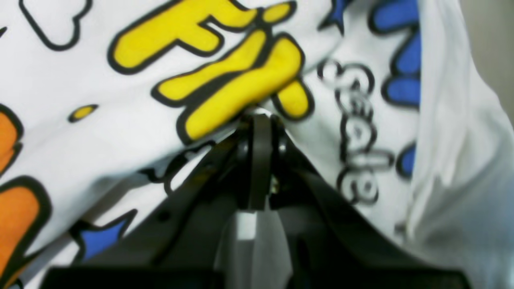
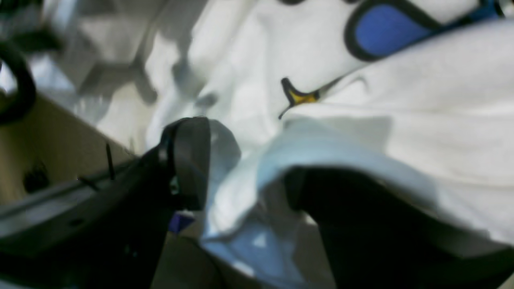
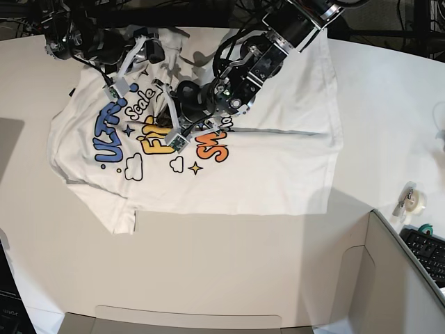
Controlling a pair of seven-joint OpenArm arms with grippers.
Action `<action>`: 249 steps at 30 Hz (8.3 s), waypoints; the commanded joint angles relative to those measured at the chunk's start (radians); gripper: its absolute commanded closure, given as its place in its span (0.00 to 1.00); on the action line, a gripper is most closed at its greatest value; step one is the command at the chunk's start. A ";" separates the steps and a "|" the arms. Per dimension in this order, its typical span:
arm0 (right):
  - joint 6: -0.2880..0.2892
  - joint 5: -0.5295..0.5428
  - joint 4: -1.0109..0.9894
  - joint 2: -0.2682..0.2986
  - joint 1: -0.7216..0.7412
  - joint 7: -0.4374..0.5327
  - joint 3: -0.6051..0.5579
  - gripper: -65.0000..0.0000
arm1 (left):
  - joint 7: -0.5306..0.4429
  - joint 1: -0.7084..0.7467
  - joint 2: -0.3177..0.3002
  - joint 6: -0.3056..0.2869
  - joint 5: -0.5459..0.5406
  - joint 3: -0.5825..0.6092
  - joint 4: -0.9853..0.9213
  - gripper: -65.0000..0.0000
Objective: Layout the t-shirt on the table in an organized manner, then fold the t-shirt properly
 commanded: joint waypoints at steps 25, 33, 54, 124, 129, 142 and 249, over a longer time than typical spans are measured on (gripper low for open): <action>-0.021 0.144 0.128 0.226 -0.166 -0.141 -0.061 0.55 | 0.126 0.016 -0.043 0.075 0.090 -0.011 -0.033 1.00; -0.021 0.144 0.134 0.285 -0.348 -0.135 0.172 0.55 | 0.133 0.016 -0.043 0.075 0.090 -0.011 -0.033 1.00; 0.152 0.354 0.117 -0.120 -0.155 -0.141 0.764 0.55 | 0.141 0.020 -0.054 0.076 0.089 -0.035 0.070 0.86; 0.151 -0.420 0.028 -0.371 0.282 -0.133 0.757 1.00 | 0.184 0.442 -0.482 0.067 0.083 -0.617 0.697 1.00; 0.149 -0.518 0.030 -0.374 0.284 -0.133 0.766 1.00 | 0.196 0.343 -0.389 -0.082 0.083 -0.614 0.684 1.00; 0.148 -0.763 -0.006 -0.514 0.261 -0.027 0.757 1.00 | 0.310 0.145 -0.263 -0.252 0.087 -0.614 0.323 1.00; 0.275 0.076 -0.179 -0.508 0.083 -0.192 1.246 0.63 | 0.259 0.378 -0.277 -0.252 0.084 -0.847 0.636 0.72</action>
